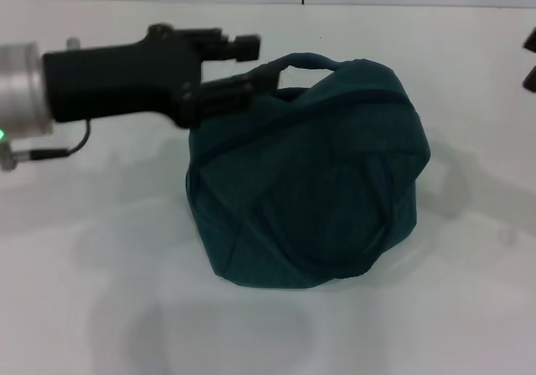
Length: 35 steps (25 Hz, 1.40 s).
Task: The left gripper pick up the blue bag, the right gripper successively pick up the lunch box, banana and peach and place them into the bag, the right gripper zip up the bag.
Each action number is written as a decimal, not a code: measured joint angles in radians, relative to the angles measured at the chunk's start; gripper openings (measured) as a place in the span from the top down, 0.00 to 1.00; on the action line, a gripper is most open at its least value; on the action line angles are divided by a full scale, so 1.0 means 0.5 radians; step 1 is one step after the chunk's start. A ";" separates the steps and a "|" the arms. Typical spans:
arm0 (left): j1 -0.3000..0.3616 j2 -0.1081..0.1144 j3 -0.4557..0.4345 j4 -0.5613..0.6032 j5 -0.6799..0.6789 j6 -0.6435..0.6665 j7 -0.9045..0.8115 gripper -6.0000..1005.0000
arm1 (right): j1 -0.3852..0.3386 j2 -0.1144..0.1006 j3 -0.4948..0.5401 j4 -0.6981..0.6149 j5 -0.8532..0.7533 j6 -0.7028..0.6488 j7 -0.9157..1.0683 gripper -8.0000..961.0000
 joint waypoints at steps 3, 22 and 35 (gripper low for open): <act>-0.004 0.004 -0.138 -0.211 -0.044 0.225 0.168 0.46 | 0.059 -0.041 0.009 -0.191 -0.170 -0.035 0.144 0.27; 0.033 0.019 -0.353 -0.810 -0.095 0.596 0.847 0.18 | 0.390 0.151 0.048 -0.398 -0.937 -0.135 0.262 0.27; 0.028 0.029 -0.347 -0.852 -0.092 0.599 0.858 0.12 | 0.359 0.181 0.088 -0.400 -0.967 -0.123 0.236 0.27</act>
